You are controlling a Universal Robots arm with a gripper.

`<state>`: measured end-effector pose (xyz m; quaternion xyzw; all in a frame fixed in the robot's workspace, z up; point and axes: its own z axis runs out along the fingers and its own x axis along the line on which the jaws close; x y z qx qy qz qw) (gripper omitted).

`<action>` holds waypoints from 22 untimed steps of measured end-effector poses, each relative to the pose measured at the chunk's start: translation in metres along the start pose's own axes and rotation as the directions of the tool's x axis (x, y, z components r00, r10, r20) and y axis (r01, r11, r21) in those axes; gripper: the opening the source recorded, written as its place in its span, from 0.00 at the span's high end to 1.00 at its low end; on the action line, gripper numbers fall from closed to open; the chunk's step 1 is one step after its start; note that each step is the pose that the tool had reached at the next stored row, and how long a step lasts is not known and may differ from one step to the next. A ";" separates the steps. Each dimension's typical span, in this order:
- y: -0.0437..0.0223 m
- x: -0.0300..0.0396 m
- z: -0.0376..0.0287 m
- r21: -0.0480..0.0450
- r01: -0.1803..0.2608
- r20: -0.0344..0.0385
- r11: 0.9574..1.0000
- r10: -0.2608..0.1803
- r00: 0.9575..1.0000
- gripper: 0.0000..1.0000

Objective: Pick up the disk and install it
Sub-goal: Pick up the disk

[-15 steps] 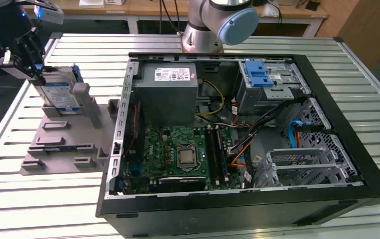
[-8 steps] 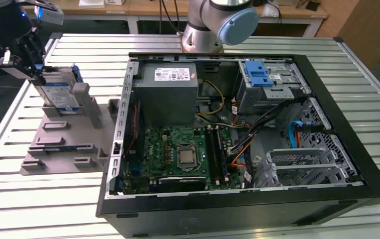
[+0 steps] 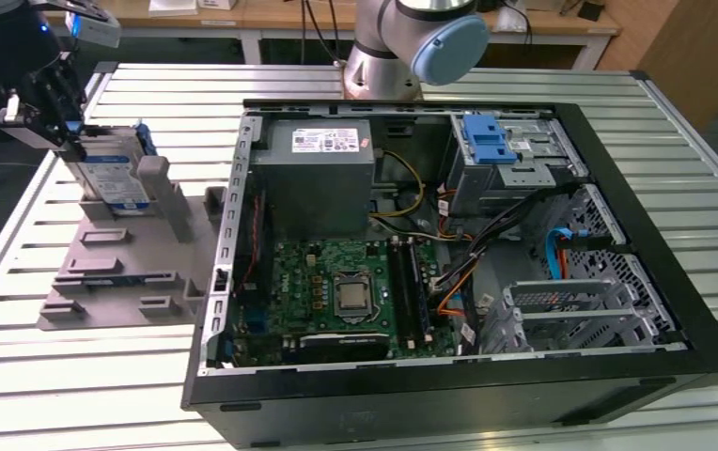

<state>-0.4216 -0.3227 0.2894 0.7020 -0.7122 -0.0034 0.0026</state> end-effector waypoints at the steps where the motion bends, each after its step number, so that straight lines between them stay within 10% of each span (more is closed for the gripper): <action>1: 0.0000 0.0000 0.0000 0.000 0.000 0.000 1.000 0.000 1.000 0.64; 22: 0.0000 0.0000 -0.0013 0.000 0.000 0.000 1.000 0.000 1.000 0.64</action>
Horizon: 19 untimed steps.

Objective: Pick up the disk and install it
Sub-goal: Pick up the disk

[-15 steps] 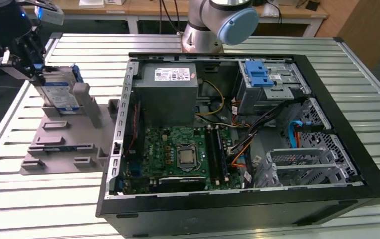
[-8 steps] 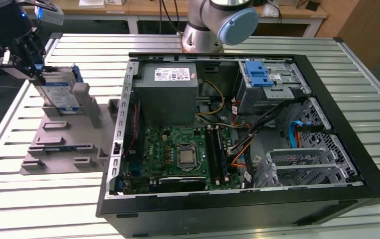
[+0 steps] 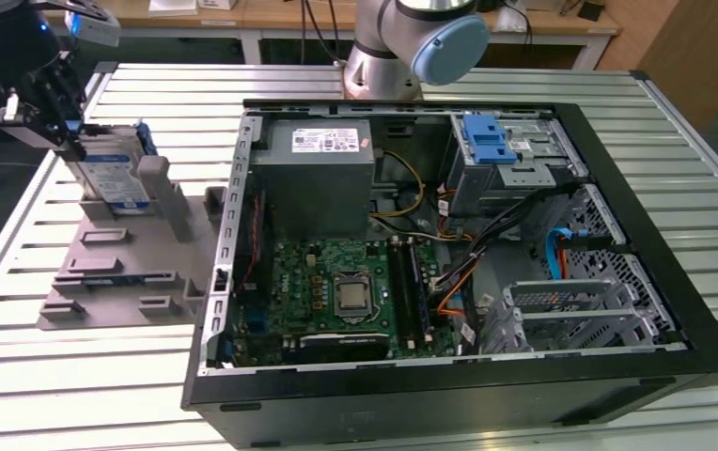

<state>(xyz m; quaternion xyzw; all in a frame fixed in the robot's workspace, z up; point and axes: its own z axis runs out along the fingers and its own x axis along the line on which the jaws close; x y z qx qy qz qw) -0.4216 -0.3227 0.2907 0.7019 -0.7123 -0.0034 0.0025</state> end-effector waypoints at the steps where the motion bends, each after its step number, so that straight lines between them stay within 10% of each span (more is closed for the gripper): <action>1: 0.0000 0.0000 -0.0008 0.000 0.000 0.000 1.000 0.000 1.000 0.64; 19: 0.0001 0.0000 -0.0111 0.000 0.000 0.000 1.000 0.000 1.000 0.64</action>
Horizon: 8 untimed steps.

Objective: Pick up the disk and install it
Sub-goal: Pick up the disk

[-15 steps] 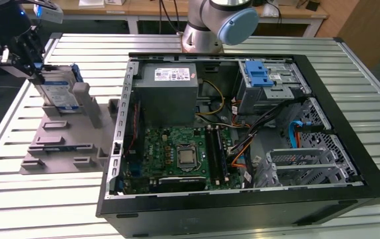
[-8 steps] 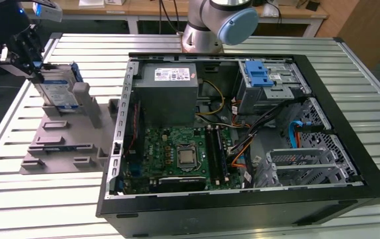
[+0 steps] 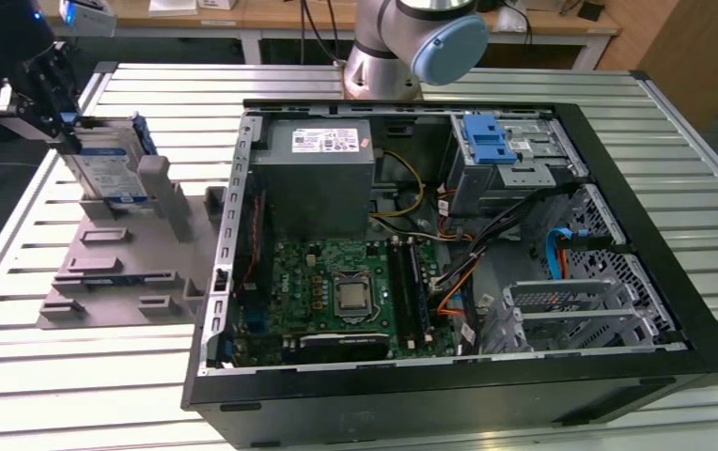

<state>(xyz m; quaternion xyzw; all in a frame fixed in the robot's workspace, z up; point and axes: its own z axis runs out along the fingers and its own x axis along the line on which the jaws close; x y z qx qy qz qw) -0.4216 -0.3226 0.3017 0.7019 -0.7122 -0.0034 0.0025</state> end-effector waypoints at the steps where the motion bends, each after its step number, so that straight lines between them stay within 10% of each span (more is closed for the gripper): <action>1: 0.0000 0.0000 -0.0008 0.000 0.000 0.000 1.000 0.000 1.000 0.64; 8: 0.0001 -0.0001 -0.0072 0.000 0.000 0.000 1.000 0.000 1.000 0.64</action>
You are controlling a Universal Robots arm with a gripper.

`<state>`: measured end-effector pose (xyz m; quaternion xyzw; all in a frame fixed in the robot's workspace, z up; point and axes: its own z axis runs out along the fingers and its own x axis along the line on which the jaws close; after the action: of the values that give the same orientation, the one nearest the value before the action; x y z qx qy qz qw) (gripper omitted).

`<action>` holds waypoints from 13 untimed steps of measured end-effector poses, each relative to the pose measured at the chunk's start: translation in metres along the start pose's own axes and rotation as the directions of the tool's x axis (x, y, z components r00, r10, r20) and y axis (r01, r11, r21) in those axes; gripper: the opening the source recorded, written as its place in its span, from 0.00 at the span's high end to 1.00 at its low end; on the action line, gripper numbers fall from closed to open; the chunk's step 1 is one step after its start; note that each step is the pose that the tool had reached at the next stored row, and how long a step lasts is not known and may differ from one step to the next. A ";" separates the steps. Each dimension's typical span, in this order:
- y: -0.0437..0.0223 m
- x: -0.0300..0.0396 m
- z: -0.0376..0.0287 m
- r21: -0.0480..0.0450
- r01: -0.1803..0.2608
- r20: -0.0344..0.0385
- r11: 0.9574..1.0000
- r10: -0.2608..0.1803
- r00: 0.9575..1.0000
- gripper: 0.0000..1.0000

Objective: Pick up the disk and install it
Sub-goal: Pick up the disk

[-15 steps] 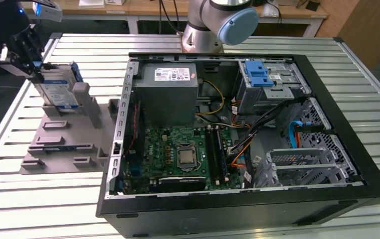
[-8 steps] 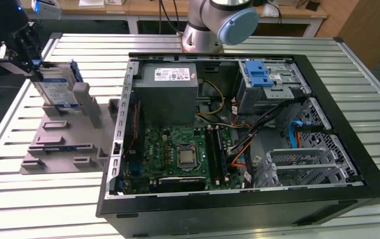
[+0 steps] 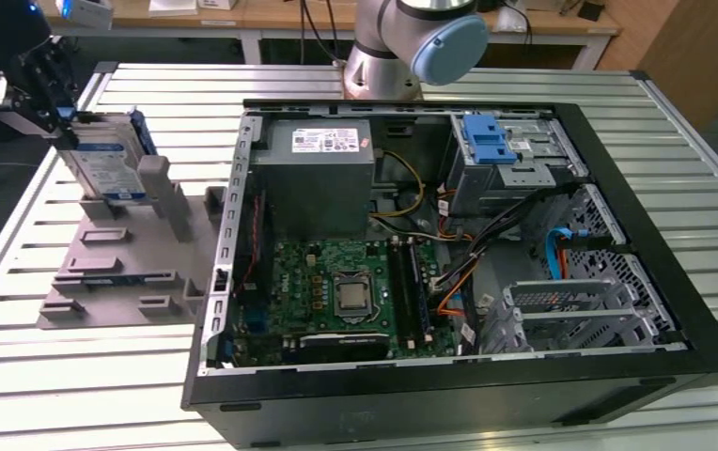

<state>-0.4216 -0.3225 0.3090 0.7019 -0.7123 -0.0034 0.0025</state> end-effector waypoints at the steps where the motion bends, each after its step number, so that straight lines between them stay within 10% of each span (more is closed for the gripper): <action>1: 0.0000 0.0000 -0.0011 0.000 0.000 0.000 1.000 0.000 1.000 0.64; 13: 0.0001 -0.0001 -0.0130 0.000 0.000 0.000 1.000 0.000 1.000 0.64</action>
<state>-0.4216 -0.3225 0.3219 0.7019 -0.7122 -0.0034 0.0025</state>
